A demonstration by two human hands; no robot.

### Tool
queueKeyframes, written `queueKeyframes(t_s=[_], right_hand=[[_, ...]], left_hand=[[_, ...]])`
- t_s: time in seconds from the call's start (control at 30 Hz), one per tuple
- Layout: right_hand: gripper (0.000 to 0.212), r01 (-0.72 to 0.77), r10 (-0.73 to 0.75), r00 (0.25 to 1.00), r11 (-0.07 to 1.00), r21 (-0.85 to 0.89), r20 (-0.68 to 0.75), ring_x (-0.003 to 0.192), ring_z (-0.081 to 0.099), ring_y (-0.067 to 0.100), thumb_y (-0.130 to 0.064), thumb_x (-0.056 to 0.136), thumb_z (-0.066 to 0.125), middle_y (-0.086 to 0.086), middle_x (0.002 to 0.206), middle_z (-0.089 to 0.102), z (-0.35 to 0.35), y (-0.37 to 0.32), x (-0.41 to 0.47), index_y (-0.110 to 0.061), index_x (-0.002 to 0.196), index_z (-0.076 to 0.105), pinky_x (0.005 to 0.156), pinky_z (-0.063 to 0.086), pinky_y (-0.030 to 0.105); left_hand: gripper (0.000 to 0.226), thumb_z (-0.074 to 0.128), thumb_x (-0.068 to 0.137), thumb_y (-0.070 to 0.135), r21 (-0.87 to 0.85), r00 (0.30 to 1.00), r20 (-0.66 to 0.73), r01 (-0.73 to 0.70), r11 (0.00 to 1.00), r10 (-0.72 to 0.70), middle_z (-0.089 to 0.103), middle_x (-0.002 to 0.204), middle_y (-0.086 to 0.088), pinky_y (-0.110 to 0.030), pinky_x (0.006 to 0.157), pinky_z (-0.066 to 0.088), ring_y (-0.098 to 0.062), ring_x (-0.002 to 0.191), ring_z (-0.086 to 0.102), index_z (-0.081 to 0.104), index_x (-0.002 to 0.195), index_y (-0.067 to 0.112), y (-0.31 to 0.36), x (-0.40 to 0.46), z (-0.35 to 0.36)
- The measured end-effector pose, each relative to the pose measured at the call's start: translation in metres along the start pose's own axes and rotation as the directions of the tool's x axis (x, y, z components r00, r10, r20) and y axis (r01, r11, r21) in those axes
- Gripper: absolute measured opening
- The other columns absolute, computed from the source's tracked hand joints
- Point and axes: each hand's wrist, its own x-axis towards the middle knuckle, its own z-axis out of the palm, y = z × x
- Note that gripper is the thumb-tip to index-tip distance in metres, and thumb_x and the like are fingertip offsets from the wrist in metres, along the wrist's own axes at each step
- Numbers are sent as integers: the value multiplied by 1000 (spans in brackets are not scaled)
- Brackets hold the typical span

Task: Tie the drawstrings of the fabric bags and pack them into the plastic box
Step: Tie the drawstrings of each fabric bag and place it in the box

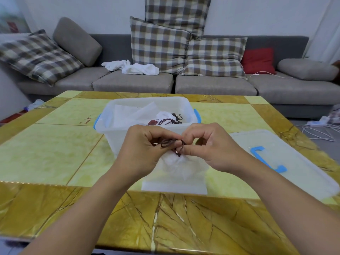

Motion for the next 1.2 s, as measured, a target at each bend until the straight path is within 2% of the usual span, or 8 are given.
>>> queueKeyframes(t_s=[0.07, 0.13, 0.3, 0.43, 0.57, 0.73, 0.93, 1.2], right_hand=[[16, -19, 14, 998, 997, 75, 63, 79, 66, 34, -8, 81, 75, 19, 83, 71, -5, 0, -1, -15, 68, 70, 73, 50, 45], [16, -47, 34, 994, 992, 116, 106, 69, 59, 25, -5, 83, 72, 27, 77, 67, -7, 0, -1, -6, 68, 66, 65, 44, 36], [27, 10, -15, 996, 998, -60, -86, 53, 30, 9, -12, 76, 68, -9, 52, 38, 1, 2, 0, -14, 59, 47, 49, 24, 25], [21, 0, 0, 996, 1000, 4, -90, 56, 48, 18, -2, 85, 64, 2, 63, 64, 11, -1, 1, -21, 96, 68, 57, 38, 27], [14, -116, 107, 993, 955, 272, 51, 68, 61, 12, -2, 90, 68, 14, 83, 75, -2, -5, -2, -12, 90, 78, 65, 45, 23], [9, -287, 230, 958, 808, 514, 174, 62, 65, 12, -16, 77, 71, 4, 75, 72, -8, 0, -6, -8, 82, 74, 58, 52, 21], [27, -369, 245, 929, 659, 656, 277, 58, 68, 6, -22, 80, 55, -3, 69, 72, -5, 4, -1, -18, 66, 77, 55, 52, 16], [29, -453, 381, 889, 654, 606, 253, 62, 67, 9, -35, 89, 58, 0, 76, 72, -5, 3, 0, -10, 82, 71, 58, 54, 17]], left_hand=[[19, 80, 78, 3, -18, 1000, 25, -12, 1000, 13, 77, 76, 5, -20, 68, 55, -11, 69, 72, 79, 83, 21, 2, -1, 0], [23, 79, 78, 1, -25, 999, 40, -16, 1000, 17, 76, 74, 8, -16, 66, 52, -5, 68, 71, 78, 81, 24, 4, -1, 1], [21, 79, 80, -1, -23, 999, 34, -36, 999, 37, 76, 76, 4, -22, 69, 55, -10, 72, 71, 79, 83, 19, 2, 0, 5], [16, 79, 81, 0, -7, 999, 8, -51, 999, 51, 77, 78, 0, -28, 72, 58, -18, 75, 72, 80, 86, 15, -2, 1, 4], [20, 80, 79, 0, -58, 1000, -26, -18, 998, 16, 76, 79, -1, -24, 71, 56, -17, 74, 72, 79, 83, 20, 0, 1, -1], [21, 77, 78, -5, -189, 999, 14, 45, 981, -43, 77, 78, 0, -18, 72, 55, -8, 73, 71, 78, 79, 16, 10, -4, 1], [21, 75, 77, -9, -254, 1000, 7, 25, 967, -24, 77, 77, 3, -15, 73, 53, -6, 74, 71, 77, 82, 11, 9, -4, 2], [21, 78, 78, -5, -40, 980, 2, -197, 980, 197, 75, 82, 7, -20, 71, 53, -10, 77, 70, 79, 88, 13, -5, -4, -1]])
